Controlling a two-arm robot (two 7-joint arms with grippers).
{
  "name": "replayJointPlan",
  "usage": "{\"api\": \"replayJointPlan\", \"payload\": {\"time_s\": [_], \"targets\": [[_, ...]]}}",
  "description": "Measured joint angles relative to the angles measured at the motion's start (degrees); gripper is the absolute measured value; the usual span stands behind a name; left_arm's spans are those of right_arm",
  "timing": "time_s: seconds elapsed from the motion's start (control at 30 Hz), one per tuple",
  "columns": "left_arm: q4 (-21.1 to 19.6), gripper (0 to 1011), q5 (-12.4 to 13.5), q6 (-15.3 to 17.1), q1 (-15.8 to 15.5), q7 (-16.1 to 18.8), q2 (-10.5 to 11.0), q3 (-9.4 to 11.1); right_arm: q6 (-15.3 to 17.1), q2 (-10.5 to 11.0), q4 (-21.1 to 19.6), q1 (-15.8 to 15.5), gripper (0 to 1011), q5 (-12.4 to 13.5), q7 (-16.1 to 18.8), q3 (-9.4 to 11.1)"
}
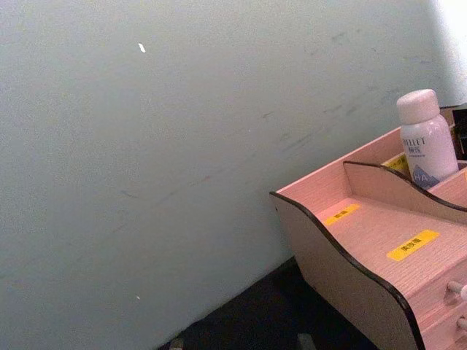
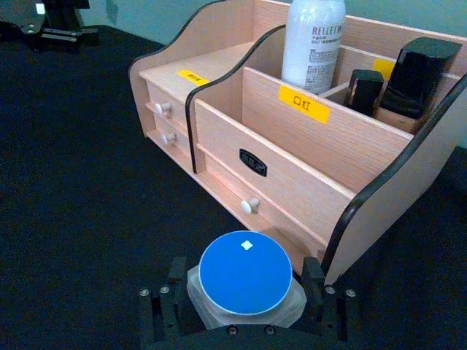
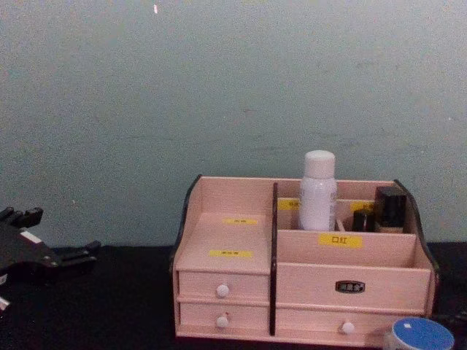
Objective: Pick up the facial cleanser and watermelon frost from the table and place them into the tiered storage box.
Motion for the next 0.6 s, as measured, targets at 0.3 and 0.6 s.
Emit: {"api": "replayJointPlan", "payload": {"time_s": [0.3,0.6], "targets": [[0.00,1001,0.00,0.00,0.00,0.00,0.00,0.00,0.02,0.10,-0.02,0.05,1000,0.23,0.05,-0.08],[0.00,1001,0.00,0.00,0.00,0.00,0.00,0.00,0.08,0.17,-0.04,0.11,1000,0.31,0.14,-0.14]]}}
